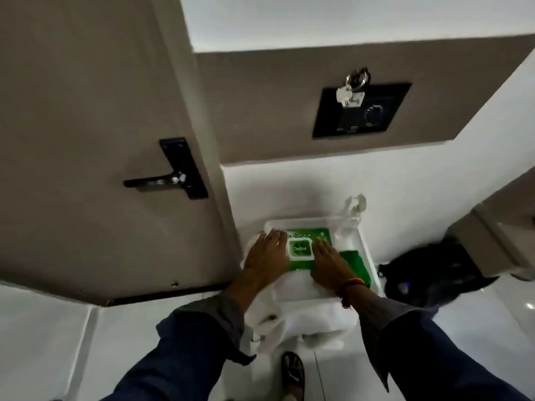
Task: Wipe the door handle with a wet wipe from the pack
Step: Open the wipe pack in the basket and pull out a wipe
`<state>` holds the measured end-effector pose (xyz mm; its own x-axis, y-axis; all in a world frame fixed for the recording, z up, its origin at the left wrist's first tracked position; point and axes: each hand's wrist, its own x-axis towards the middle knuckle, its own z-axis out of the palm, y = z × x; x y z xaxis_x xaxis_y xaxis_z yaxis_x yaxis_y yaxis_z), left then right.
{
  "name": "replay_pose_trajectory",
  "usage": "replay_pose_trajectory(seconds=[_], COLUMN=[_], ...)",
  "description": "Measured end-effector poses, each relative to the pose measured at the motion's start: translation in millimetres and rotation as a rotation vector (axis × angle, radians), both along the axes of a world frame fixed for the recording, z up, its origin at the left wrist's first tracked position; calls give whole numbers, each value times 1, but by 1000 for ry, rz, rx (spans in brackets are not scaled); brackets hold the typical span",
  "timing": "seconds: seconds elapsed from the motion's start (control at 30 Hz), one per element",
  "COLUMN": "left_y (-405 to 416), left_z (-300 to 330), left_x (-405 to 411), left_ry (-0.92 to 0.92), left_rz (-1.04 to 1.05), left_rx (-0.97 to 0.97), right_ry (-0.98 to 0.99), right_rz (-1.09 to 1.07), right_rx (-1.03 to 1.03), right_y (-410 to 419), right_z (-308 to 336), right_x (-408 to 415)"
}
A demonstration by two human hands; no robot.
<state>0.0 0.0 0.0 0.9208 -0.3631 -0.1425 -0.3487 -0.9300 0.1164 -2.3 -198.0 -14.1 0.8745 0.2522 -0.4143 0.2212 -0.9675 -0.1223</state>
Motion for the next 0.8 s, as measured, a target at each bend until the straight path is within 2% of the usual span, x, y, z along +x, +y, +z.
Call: replay_pose_trajectory(seconds=[0.1,0.2,0.27,0.37,0.47,0.6,0.8], left_y=[-19,-18,-48,-46,-49,-44,-42], left_z=[-26,-32,-58,-68,-61,-58,-40], left_x=[23,25,33,26,28,34,49], left_ry=[44,-13,90,56,72,57,83], left_rz=[-47,-17,-63,-43,-86,-222,-295], left_rx=[74,134,193,285,286,367,318], right_ry=[56,-107,-28,-94,-128,-104,-140], right_rz=[10,66,93,120,122,142,171], right_rx=[-15,28,37,-10,34,-18,-67], right_y=[-8,4,-24,-22,-21,-19,-18], right_z=[-18,-14,-42,-49,-49,-52,-50], right_x=[17,10,19,8,12,12,11])
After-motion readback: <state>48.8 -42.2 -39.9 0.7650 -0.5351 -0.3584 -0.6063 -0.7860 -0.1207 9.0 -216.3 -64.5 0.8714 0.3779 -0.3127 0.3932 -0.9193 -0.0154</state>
